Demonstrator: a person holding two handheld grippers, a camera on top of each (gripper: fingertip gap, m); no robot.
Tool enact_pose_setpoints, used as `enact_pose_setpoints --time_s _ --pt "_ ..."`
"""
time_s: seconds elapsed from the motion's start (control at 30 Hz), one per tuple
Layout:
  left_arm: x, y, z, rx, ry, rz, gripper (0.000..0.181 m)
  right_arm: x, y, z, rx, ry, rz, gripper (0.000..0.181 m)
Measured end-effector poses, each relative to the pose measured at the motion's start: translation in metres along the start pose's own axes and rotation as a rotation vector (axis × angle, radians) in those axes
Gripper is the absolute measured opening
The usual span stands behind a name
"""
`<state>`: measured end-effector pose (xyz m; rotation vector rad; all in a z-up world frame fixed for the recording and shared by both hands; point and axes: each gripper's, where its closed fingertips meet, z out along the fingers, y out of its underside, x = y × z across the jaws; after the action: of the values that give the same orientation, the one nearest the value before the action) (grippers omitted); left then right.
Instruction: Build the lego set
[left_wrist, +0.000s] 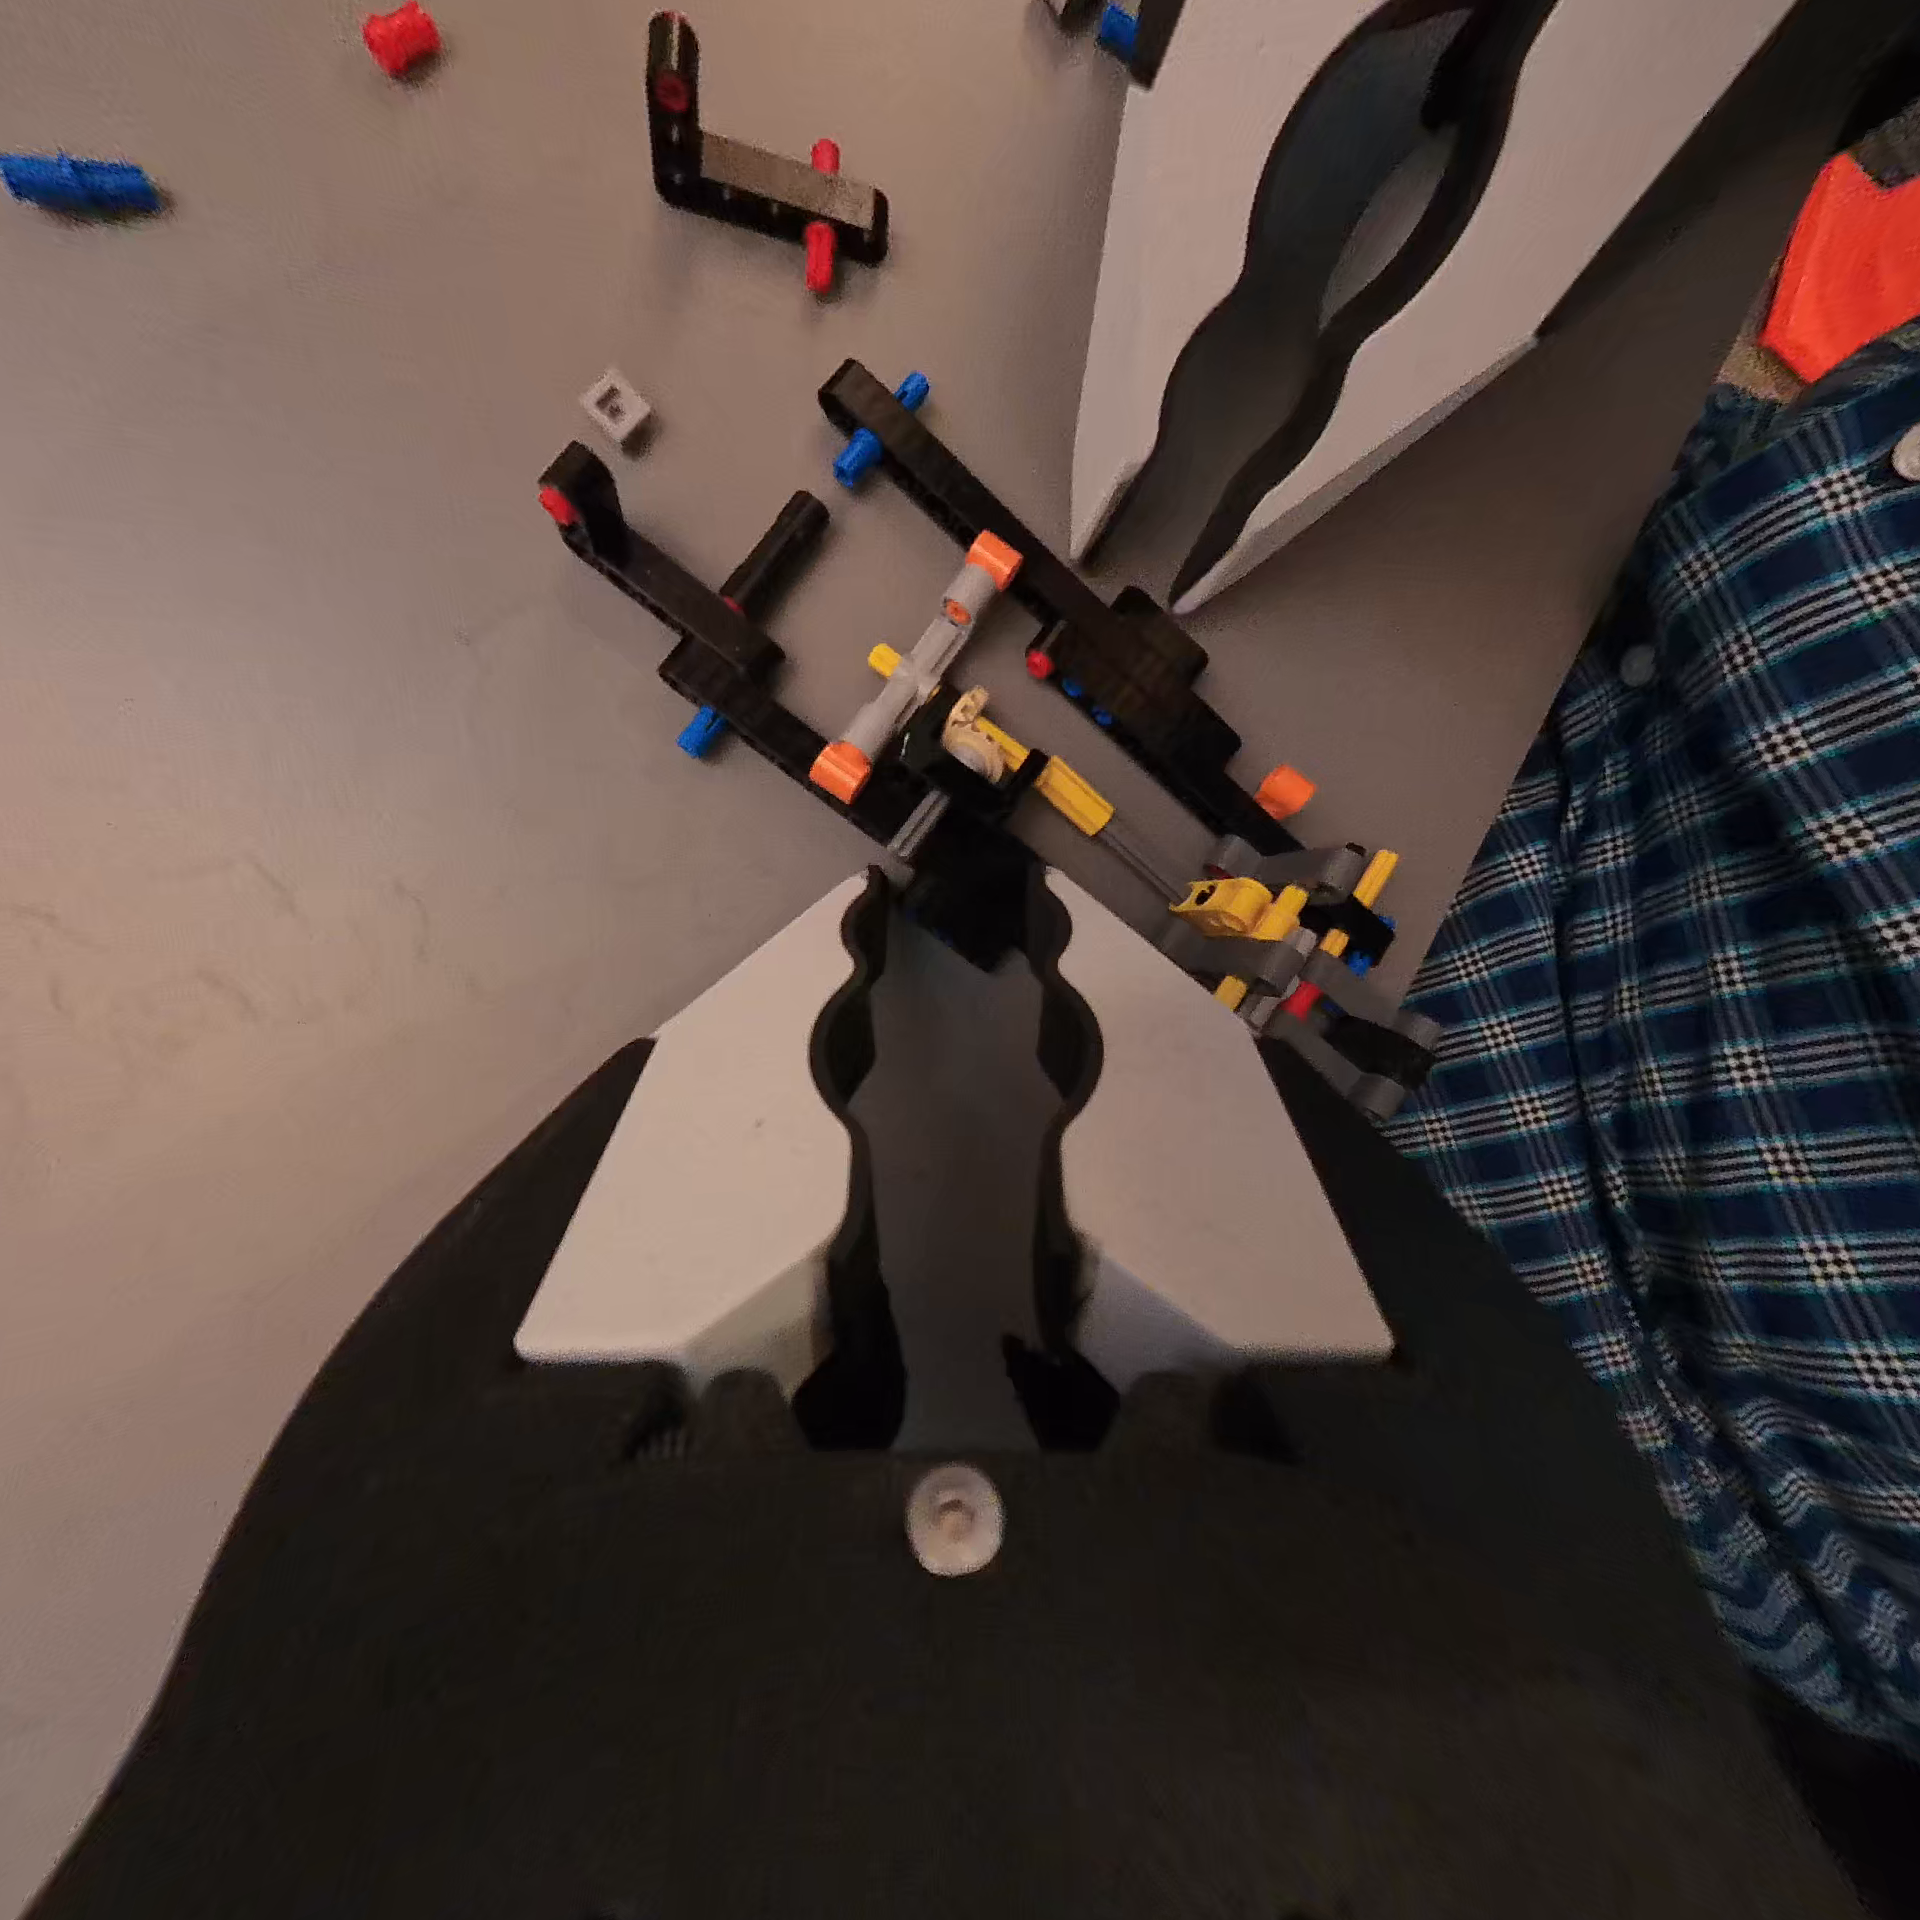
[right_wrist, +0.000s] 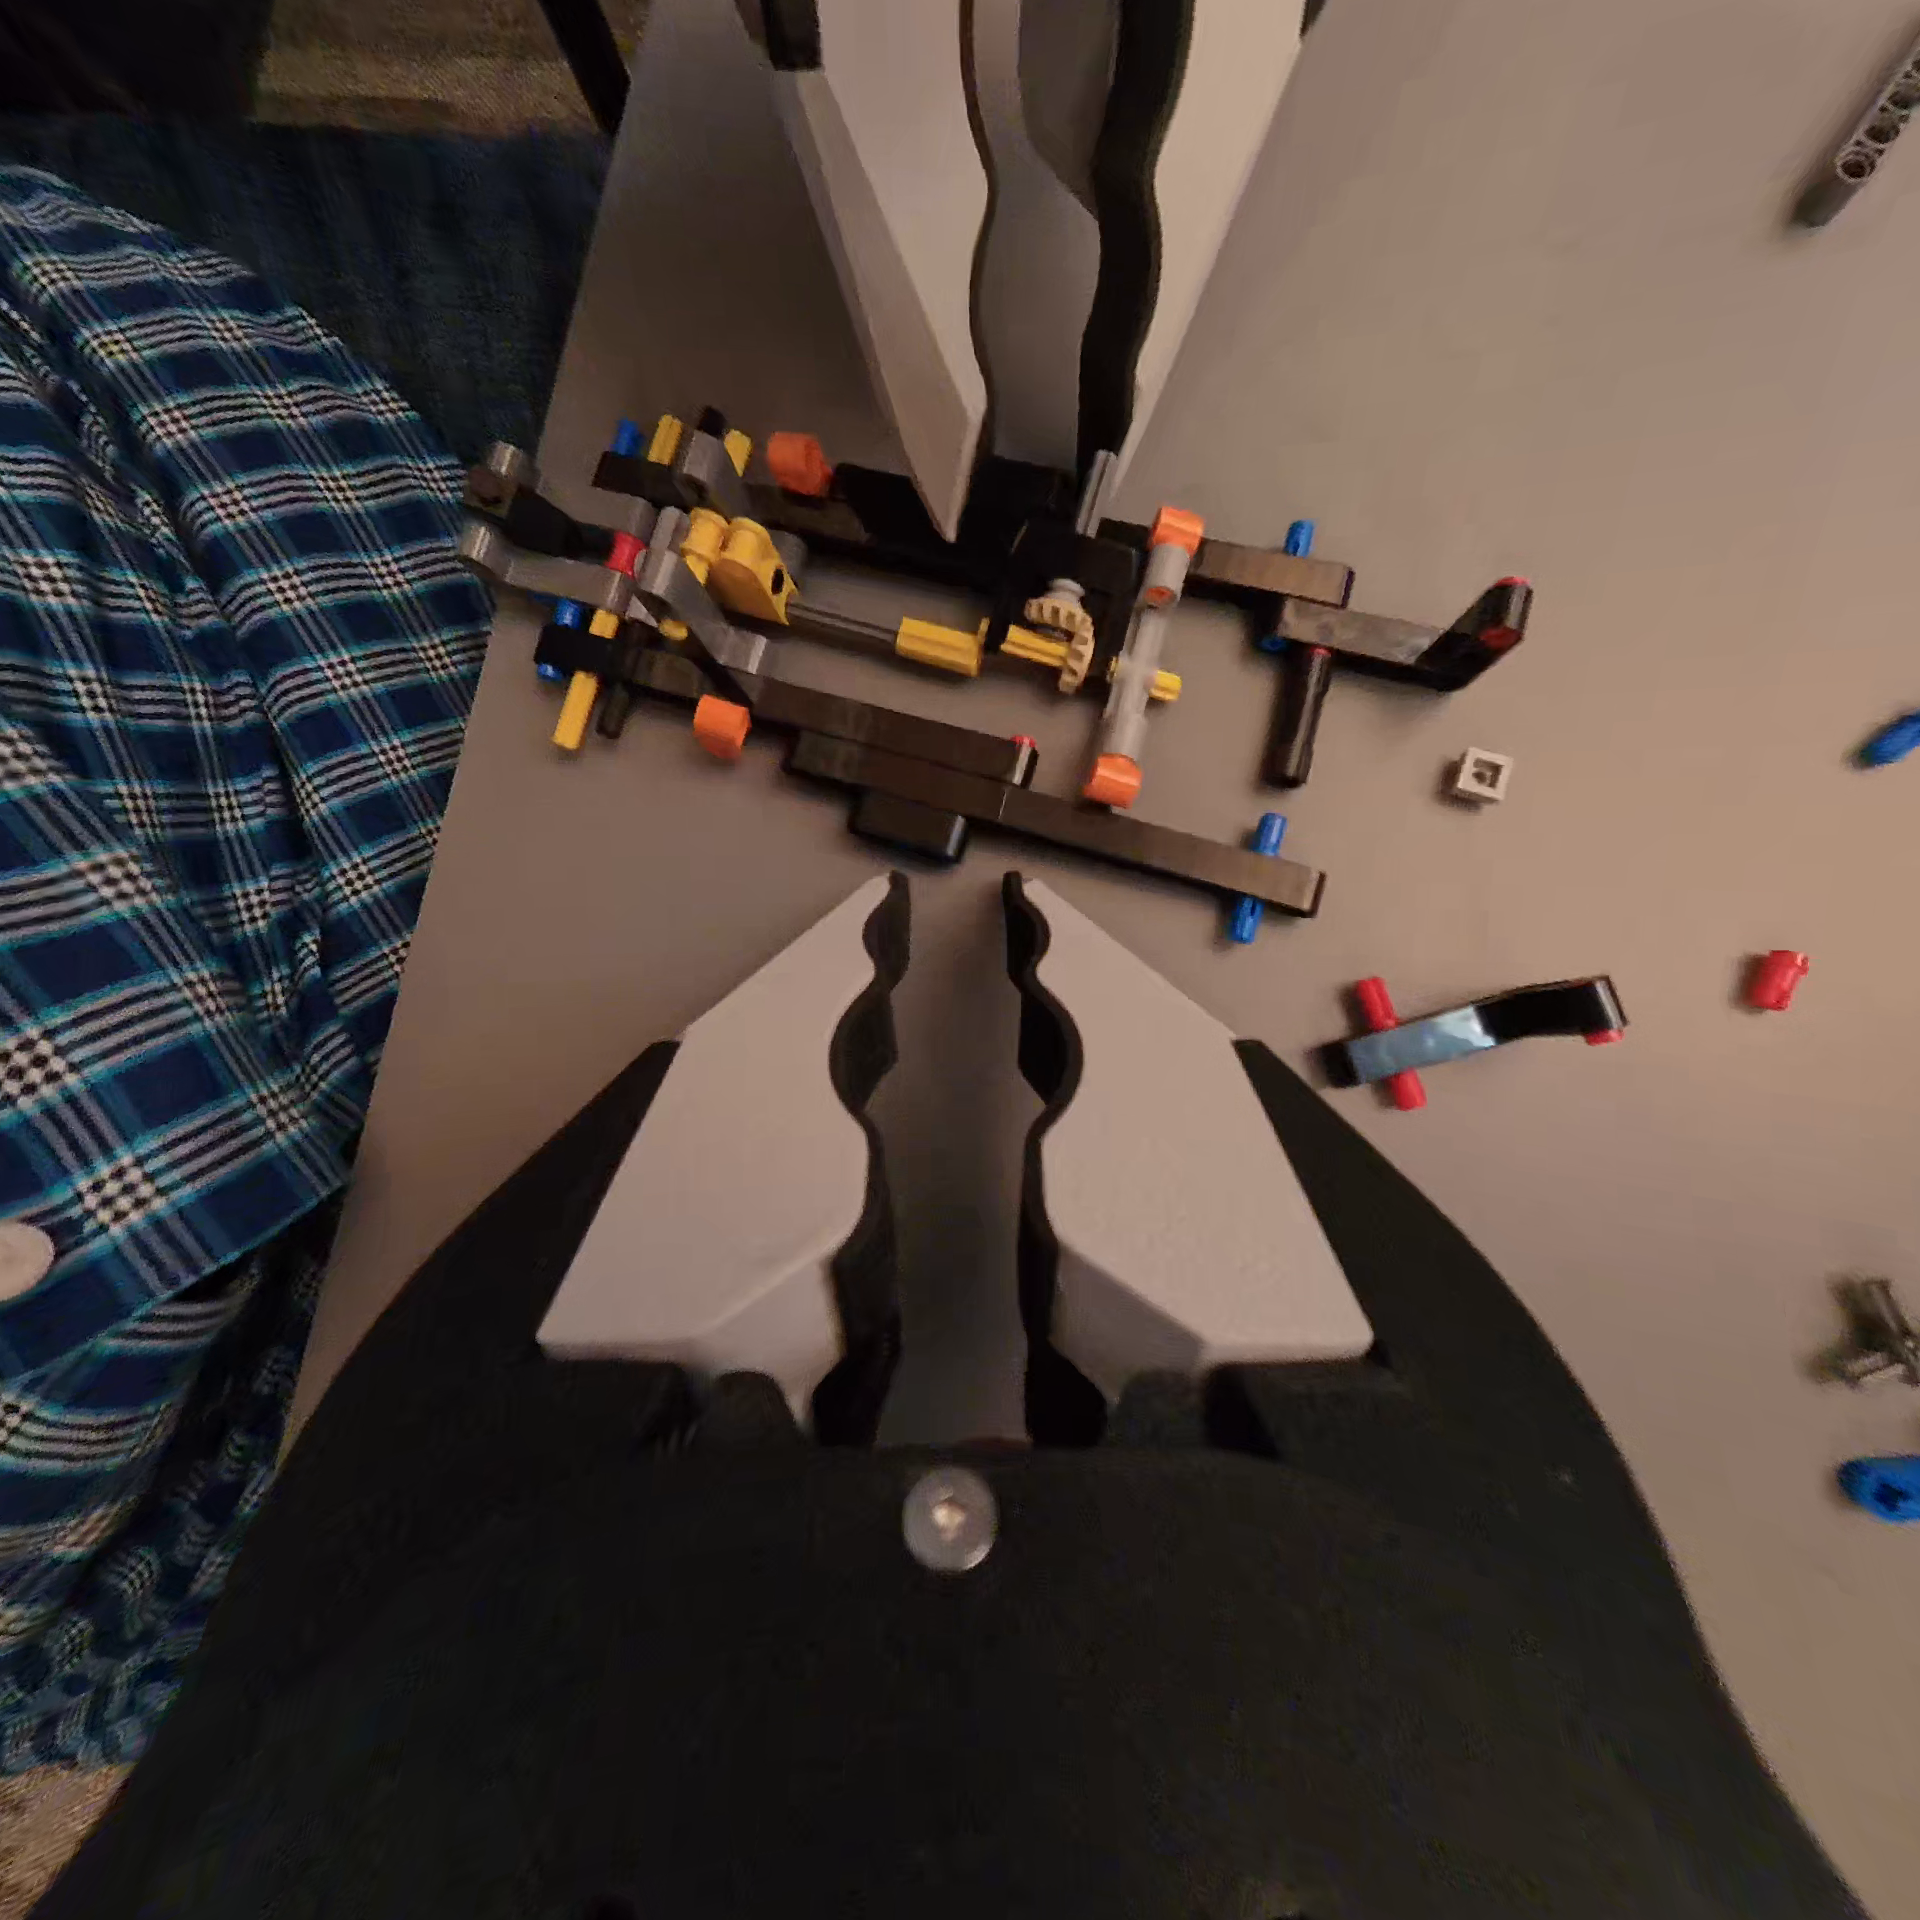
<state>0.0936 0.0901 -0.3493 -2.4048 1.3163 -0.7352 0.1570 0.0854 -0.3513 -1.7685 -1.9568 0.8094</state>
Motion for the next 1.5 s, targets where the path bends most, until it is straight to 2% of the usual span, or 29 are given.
enact_pose_setpoints --time_s 0.4,0.67,0.83,0.93,1.03,1.17,1.27,1.5 --pt "-0.007 -0.010 0.003 -0.062 0.061 0.179 0.018 -0.014 -0.009 0.009 0.055 -0.034 0.032 0.008" --pt "-0.017 -0.014 -0.027 0.017 0.015 0.098 0.029 -0.014 -0.011 -0.007 0.139 -0.051 0.091 0.020" --pt "0.003 0.002 -0.031 0.047 -0.022 0.019 0.049 -0.010 -0.008 -0.014 0.160 -0.003 0.091 0.027" --pt "0.021 0.013 -0.025 0.060 -0.040 -0.030 0.069 -0.012 -0.009 -0.015 0.182 0.026 0.067 0.029" --pt "0.030 0.023 -0.020 0.053 -0.101 -0.062 0.092 -0.015 -0.008 -0.013 0.183 0.078 0.003 0.032" --pt "0.038 0.023 -0.011 0.091 -0.136 -0.133 0.106 -0.022 -0.011 -0.009 0.186 0.147 -0.114 0.034" --pt "0.037 0.023 -0.003 0.086 -0.190 -0.130 0.104 -0.022 -0.011 -0.005 0.160 0.201 -0.178 0.041" --pt "0.022 0.031 -0.002 0.003 -0.329 -0.035 0.076 -0.017 -0.014 -0.004 0.170 0.218 -0.200 0.042"
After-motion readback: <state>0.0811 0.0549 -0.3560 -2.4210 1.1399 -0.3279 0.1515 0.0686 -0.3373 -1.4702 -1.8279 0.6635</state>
